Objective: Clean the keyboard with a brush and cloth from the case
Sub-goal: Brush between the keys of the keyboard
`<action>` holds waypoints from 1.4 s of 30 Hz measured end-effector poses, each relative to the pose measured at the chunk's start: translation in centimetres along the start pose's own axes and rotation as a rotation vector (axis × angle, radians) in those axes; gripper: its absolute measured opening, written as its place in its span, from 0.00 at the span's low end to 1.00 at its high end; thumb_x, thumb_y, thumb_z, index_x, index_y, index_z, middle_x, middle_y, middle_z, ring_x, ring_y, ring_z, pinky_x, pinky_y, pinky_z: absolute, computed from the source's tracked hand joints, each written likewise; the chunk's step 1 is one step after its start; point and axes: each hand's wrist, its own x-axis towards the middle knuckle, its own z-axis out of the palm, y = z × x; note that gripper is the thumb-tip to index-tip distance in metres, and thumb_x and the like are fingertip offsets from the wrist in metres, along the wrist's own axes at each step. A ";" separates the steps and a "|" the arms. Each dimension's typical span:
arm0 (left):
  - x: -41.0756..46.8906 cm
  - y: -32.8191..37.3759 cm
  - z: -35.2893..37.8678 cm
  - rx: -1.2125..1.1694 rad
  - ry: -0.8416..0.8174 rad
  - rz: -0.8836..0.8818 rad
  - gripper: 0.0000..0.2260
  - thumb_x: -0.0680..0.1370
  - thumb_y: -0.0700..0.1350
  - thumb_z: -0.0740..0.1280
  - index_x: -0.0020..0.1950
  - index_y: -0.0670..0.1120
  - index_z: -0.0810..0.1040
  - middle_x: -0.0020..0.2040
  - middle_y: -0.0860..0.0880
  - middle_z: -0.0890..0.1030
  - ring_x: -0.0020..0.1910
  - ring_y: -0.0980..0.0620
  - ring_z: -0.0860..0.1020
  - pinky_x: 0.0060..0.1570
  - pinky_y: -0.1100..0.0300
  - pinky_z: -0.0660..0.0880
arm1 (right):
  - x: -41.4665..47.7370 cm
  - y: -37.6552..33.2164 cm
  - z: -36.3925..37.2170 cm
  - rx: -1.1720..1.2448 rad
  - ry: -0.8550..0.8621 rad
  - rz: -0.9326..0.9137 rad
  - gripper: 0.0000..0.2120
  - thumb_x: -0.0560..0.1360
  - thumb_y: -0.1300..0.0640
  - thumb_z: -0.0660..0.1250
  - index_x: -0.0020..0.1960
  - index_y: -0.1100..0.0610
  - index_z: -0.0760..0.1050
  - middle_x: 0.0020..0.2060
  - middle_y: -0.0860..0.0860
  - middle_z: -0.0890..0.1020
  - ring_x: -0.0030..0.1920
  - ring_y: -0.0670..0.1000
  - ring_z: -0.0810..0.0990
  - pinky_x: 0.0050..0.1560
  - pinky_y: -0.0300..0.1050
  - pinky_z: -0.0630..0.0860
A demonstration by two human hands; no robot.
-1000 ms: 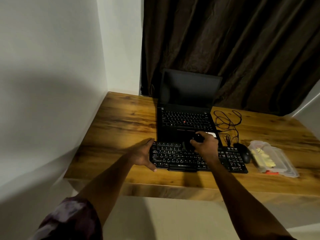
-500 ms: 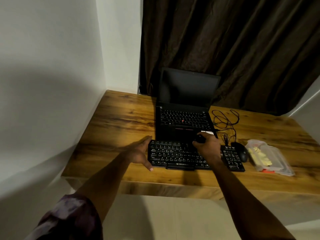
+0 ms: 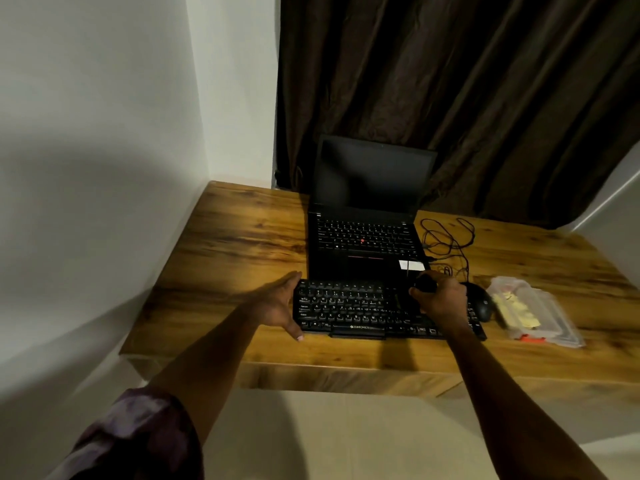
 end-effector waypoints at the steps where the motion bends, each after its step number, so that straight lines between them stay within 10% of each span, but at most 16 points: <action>1: -0.1 0.1 0.0 -0.009 0.006 0.007 0.68 0.55 0.56 0.85 0.82 0.49 0.42 0.82 0.51 0.51 0.79 0.46 0.57 0.75 0.48 0.62 | -0.1 -0.4 0.5 0.008 -0.019 -0.029 0.17 0.70 0.58 0.77 0.57 0.56 0.80 0.48 0.54 0.85 0.43 0.53 0.85 0.42 0.53 0.85; 9: 0.4 -0.2 0.2 -0.015 0.024 0.097 0.58 0.60 0.45 0.85 0.80 0.46 0.51 0.78 0.50 0.62 0.73 0.51 0.63 0.62 0.65 0.63 | -0.4 -3.1 2.6 0.120 -0.127 -0.017 0.19 0.71 0.61 0.76 0.61 0.55 0.79 0.50 0.54 0.83 0.40 0.48 0.84 0.30 0.38 0.80; 42: 1.6 -2.0 0.7 -0.051 -0.010 0.066 0.68 0.46 0.63 0.84 0.79 0.54 0.52 0.76 0.55 0.66 0.73 0.50 0.68 0.67 0.49 0.72 | -2.5 -7.0 5.6 -0.004 -0.162 -0.078 0.18 0.71 0.51 0.75 0.60 0.45 0.77 0.52 0.53 0.77 0.45 0.51 0.81 0.43 0.48 0.84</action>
